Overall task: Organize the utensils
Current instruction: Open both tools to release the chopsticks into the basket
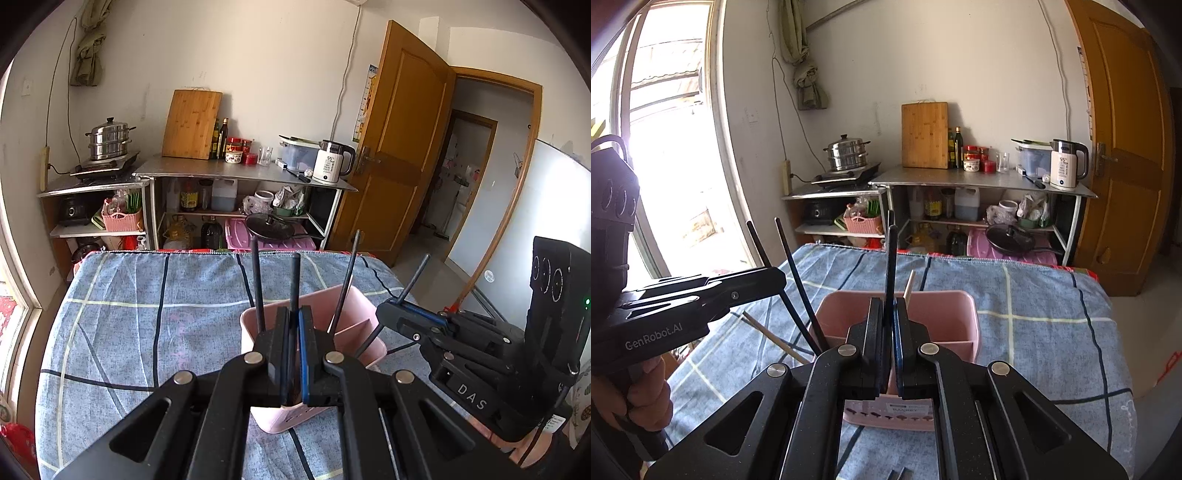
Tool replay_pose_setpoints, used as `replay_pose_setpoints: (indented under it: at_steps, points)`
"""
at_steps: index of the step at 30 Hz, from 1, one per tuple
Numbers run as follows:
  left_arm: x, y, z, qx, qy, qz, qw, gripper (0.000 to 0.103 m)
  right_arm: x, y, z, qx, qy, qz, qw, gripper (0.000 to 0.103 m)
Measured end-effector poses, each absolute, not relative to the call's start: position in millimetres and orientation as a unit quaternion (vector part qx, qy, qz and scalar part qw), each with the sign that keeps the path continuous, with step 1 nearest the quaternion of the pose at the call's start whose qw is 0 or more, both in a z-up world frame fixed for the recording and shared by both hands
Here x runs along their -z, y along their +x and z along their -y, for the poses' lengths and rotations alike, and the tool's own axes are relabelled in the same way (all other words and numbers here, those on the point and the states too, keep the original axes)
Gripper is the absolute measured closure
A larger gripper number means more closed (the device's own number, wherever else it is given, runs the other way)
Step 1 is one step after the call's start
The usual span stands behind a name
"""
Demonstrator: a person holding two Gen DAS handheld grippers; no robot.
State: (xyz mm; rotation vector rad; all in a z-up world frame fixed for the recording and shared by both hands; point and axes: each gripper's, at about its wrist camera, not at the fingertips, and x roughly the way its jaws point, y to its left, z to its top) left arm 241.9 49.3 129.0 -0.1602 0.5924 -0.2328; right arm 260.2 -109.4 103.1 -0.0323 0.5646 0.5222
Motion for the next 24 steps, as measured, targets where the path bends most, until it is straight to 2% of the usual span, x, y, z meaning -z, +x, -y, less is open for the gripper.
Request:
replay_pose_setpoints:
  at_steps: [6,8,10,12,24]
  points:
    - [-120,240,-50,0.106,-0.084,-0.3,0.944,0.097,-102,261,115,-0.258,-0.01,-0.286,0.923,0.098]
    - [-122,238,-52,0.105,-0.085,-0.297,0.945,0.094,-106,257,118,-0.255,-0.013,-0.281,0.925,0.096]
    - [-126,232,-53,0.1,-0.086,-0.287,0.949,0.082,-111,251,123,-0.255,-0.011,-0.272,0.928,0.09]
    - [-130,225,-55,0.095,-0.087,-0.277,0.952,0.079,-117,245,129,-0.253,-0.006,-0.264,0.931,0.089]
    - [-136,166,-57,0.085,-0.084,-0.23,0.966,0.078,-117,184,167,-0.238,0.008,-0.237,0.942,0.089]
